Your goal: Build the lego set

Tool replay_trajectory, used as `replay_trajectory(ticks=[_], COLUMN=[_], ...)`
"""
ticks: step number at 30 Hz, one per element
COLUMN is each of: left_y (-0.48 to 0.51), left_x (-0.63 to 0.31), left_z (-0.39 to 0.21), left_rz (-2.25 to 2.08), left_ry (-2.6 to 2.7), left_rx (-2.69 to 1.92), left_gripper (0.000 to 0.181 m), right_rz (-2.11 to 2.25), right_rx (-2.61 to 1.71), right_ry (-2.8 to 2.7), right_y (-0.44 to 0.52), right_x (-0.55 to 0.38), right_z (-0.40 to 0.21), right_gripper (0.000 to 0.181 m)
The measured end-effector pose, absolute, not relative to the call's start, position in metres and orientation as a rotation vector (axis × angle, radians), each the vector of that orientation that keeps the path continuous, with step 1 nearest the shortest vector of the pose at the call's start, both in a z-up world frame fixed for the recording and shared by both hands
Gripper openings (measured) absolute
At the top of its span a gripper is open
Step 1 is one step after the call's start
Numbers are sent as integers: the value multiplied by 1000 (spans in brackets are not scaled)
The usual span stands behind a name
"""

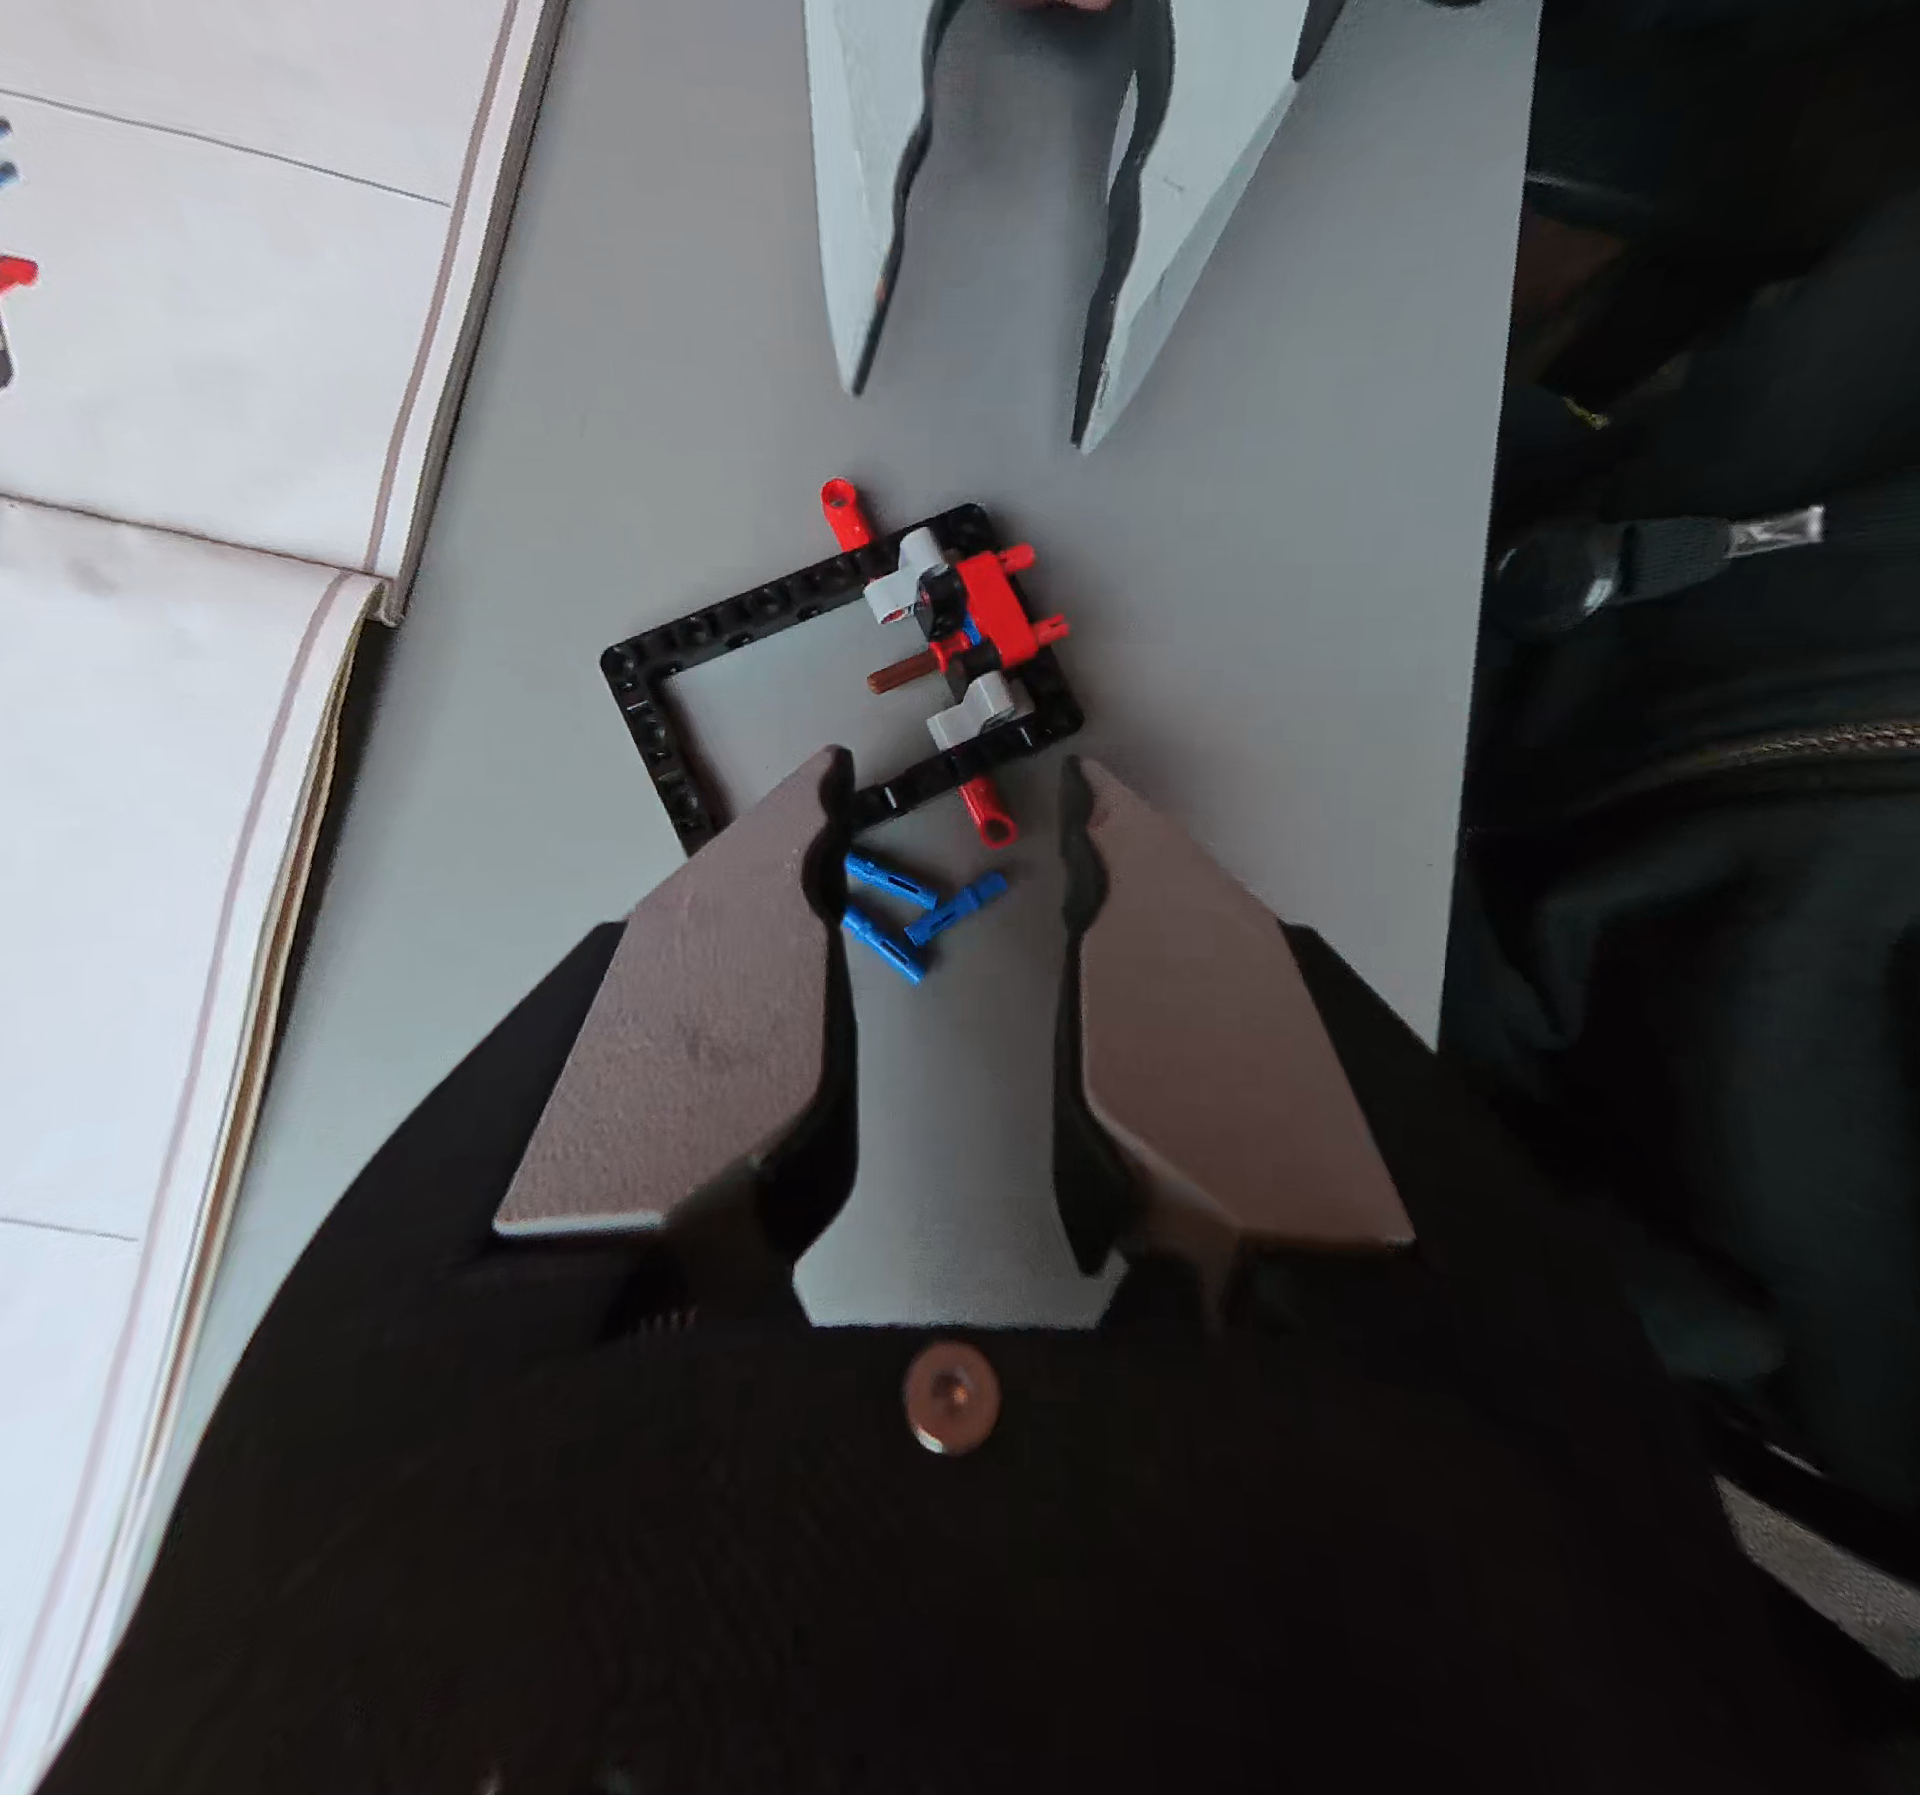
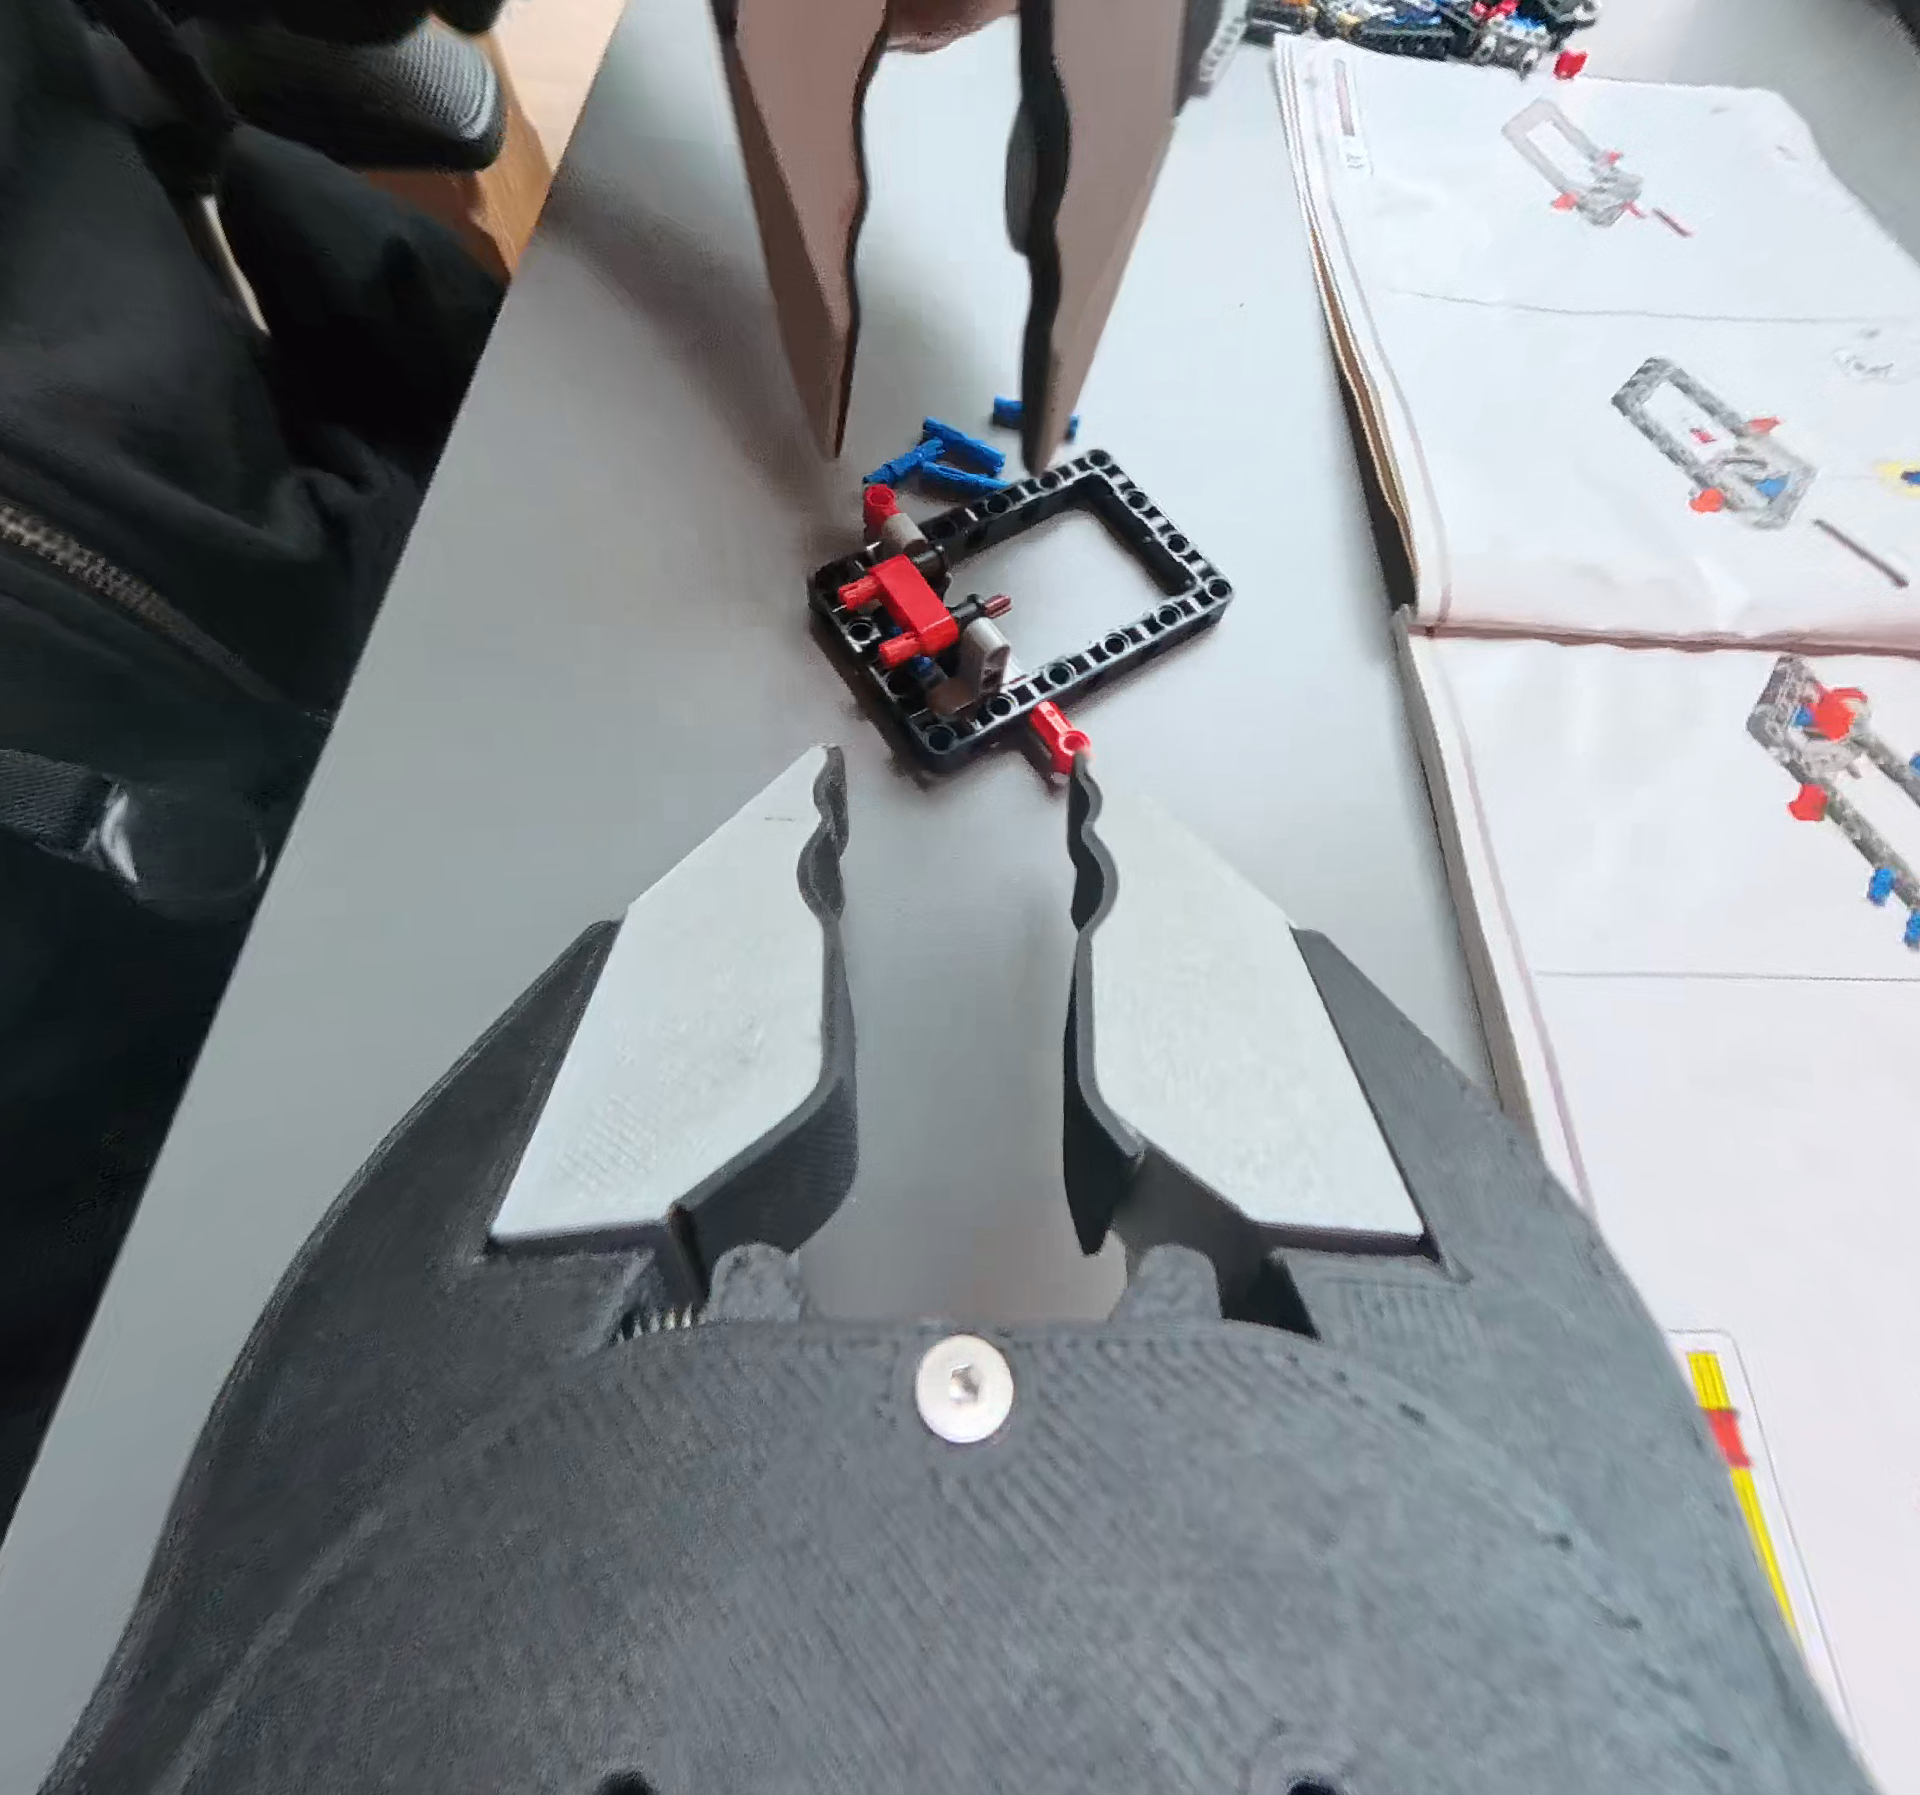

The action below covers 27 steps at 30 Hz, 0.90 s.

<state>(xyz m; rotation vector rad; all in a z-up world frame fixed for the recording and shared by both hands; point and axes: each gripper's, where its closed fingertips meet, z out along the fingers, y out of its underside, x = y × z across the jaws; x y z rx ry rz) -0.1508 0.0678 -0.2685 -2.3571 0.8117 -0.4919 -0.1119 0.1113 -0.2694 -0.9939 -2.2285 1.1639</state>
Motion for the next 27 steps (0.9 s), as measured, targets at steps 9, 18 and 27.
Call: replay_trajectory(ticks=[9, 18, 27], left_y=[66, 86, 132], left_x=[-138, -138, -212], left_z=[-283, -275, -196], left_rz=[-464, -332, -38], left_ry=[744, 713, 383], left_rx=[-2377, -2360, -2015], left_gripper=[20, 16, 45], right_rz=[1084, 960, 1220], right_rx=[-1089, -1013, -1181], right_ry=[-2332, -2298, -1771], right_y=[115, 116, 187], right_x=[-119, -106, -108], right_z=[-288, -289, -220], right_gripper=[56, 46, 72])
